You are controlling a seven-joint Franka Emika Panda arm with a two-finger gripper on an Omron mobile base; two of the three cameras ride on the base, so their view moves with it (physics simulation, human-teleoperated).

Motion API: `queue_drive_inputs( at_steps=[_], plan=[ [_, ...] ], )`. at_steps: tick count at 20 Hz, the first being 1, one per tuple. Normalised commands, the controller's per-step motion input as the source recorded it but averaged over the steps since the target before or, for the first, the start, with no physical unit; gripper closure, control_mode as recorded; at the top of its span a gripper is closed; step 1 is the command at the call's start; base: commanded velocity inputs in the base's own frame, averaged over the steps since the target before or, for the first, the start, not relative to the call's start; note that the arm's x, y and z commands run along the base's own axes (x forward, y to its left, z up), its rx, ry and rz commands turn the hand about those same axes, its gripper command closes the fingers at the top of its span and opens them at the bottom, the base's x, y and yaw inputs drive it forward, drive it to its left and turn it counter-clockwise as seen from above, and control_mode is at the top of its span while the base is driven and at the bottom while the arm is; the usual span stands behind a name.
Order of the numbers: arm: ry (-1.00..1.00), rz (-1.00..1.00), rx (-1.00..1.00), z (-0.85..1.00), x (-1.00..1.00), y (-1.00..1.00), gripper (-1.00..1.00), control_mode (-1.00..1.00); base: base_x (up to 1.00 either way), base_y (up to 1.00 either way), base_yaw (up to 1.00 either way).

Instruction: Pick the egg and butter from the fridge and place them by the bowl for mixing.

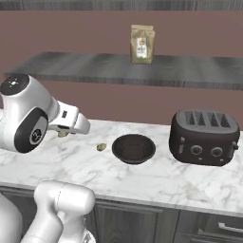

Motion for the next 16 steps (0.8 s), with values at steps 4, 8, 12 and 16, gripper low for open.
queue_drive_inputs(
  at_steps=[4, 8, 12, 16],
  plan=[
    [0.22, 0.0, 0.03, -0.69, 0.22, 0.01, 1.0, -1.0, 0.0, 0.0, 0.0],
    [0.39, 0.03, 0.06, -0.99, 0.79, 0.05, 1.0, -1.0, 0.0, 0.0, 0.0],
    [0.26, 0.01, 0.01, -1.0, 0.83, 0.07, 1.0, -1.0, 0.0, 0.0, 0.0],
    [0.1, 0.0, 0.0, -0.73, 0.58, 0.12, 1.0, -1.0, 0.0, 0.0, 0.0]
  ],
)
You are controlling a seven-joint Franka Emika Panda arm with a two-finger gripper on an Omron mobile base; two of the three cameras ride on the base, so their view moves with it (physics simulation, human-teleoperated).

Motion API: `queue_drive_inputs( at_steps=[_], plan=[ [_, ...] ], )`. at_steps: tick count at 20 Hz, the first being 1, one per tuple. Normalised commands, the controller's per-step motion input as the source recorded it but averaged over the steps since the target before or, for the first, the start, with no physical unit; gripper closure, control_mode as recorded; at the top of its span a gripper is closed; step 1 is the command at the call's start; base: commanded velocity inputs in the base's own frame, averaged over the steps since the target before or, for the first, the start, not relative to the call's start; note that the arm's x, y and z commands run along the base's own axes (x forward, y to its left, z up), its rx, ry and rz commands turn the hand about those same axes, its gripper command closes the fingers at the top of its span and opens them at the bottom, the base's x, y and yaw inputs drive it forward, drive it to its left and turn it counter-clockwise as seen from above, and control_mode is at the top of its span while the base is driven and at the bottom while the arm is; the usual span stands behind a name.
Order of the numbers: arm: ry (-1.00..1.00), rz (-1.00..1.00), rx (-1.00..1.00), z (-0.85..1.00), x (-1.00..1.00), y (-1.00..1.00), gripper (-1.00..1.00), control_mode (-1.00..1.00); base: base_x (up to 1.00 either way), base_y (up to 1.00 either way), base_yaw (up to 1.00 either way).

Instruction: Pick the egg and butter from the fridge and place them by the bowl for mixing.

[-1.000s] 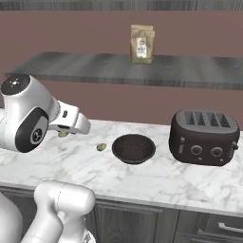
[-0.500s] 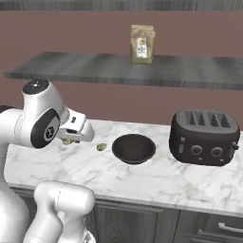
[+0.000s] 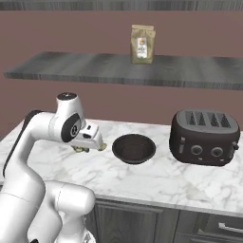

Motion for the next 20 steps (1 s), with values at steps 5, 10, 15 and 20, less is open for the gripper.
queue_drive_inputs(
  at_steps=[5, 10, 15, 20],
  plan=[
    [0.07, 0.0, 0.0, -0.62, 0.31, 0.17, 1.0, -1.0, 0.0, 0.0, 0.0],
    [-0.04, 0.0, 0.0, -0.67, 0.18, 0.01, 1.0, -1.0, 0.0, 0.0, 0.0],
    [-0.12, 0.0, 0.0, -0.47, 0.15, 0.0, 1.0, -1.0, 0.0, 0.0, 0.0],
    [-0.08, 0.0, 0.0, -0.48, 0.33, 0.0, 1.0, -1.0, 0.0, 0.0, 0.0]
  ],
)
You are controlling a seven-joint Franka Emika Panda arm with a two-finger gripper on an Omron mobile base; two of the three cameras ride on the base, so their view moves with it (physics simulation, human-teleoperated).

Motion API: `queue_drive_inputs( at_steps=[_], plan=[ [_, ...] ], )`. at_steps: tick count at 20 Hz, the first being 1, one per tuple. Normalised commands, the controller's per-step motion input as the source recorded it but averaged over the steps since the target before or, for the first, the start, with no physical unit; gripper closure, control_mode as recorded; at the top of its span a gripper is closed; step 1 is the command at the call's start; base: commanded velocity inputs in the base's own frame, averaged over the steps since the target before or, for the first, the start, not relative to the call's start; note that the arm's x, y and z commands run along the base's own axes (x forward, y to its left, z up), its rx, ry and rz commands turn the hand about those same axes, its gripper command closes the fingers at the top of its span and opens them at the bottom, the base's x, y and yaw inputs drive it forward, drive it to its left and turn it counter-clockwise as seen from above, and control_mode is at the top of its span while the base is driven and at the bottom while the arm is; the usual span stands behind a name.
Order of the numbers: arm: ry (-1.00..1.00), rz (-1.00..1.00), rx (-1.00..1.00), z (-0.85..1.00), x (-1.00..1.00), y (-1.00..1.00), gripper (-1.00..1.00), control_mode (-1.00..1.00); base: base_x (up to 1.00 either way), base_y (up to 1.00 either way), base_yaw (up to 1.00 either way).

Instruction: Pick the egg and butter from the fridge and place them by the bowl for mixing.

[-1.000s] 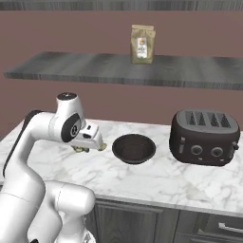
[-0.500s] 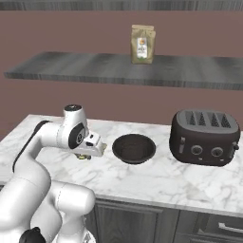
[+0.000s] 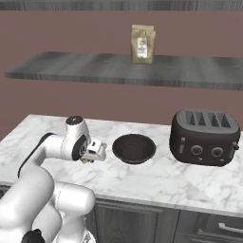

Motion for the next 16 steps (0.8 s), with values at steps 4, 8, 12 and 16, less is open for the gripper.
queue_drive_inputs(
  at_steps=[4, 8, 12, 16],
  plan=[
    [-0.01, 0.0, 0.0, -0.35, 0.46, -0.01, 1.0, -1.0, 0.0, 0.0, 0.0],
    [0.0, 0.0, 0.0, -0.31, 0.36, -0.01, 1.0, -1.0, 0.0, 0.0, 0.0],
    [0.0, 0.0, 0.0, -0.28, 0.31, 0.0, 1.0, -1.0, 0.0, 0.0, 0.0],
    [0.0, 0.0, 0.0, -0.2, 0.25, -0.07, 1.0, -1.0, 0.0, 0.0, 0.0]
  ],
)
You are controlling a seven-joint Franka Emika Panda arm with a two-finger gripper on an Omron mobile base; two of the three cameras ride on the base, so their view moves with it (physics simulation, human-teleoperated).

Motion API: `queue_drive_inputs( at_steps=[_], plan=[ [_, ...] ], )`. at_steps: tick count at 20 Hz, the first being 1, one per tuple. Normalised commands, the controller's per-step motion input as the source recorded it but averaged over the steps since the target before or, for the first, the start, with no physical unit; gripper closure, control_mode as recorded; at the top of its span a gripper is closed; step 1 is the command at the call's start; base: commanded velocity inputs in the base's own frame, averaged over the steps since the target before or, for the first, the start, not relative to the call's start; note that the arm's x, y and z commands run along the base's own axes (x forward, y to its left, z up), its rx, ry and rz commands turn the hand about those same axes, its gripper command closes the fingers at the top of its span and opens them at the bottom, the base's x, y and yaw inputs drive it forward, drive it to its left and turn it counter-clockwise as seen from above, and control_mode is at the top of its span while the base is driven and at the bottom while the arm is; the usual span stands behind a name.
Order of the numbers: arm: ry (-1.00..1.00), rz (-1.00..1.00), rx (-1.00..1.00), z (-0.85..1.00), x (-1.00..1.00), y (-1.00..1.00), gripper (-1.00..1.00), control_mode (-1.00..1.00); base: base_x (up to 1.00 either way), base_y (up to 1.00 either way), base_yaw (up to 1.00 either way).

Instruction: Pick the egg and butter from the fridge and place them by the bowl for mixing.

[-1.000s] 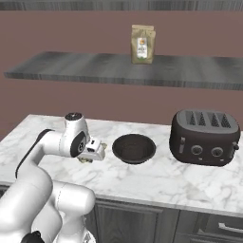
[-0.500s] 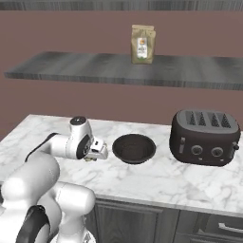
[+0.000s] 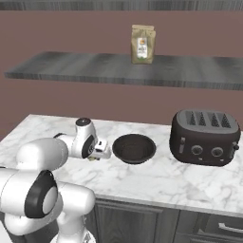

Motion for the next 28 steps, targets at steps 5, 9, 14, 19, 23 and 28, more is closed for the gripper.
queue_drive_inputs(
  at_steps=[5, 9, 14, 19, 23, 28],
  plan=[
    [0.0, 0.0, 0.0, -0.15, 0.11, -0.12, 1.0, -1.0, 0.0, 0.0, 0.0],
    [0.0, 0.0, 0.0, -0.23, 0.0, 0.0, 1.0, -1.0, 0.0, 0.0, 0.0],
    [-0.02, 0.0, 0.0, -0.3, 0.01, 0.0, 1.0, -1.0, 0.0, 0.0, 0.0],
    [-0.01, 0.0, 0.0, -0.27, 0.07, 0.0, 1.0, -1.0, 0.0, 0.0, 0.0],
    [0.0, 0.0, 0.0, 0.0, 0.0, 0.0, 1.0, -1.0, 0.0, 0.0, 0.0],
    [0.0, 0.0, 0.0, 0.0, 0.0, 0.0, 1.0, -1.0, 0.0, 0.0, 0.0]
  ],
)
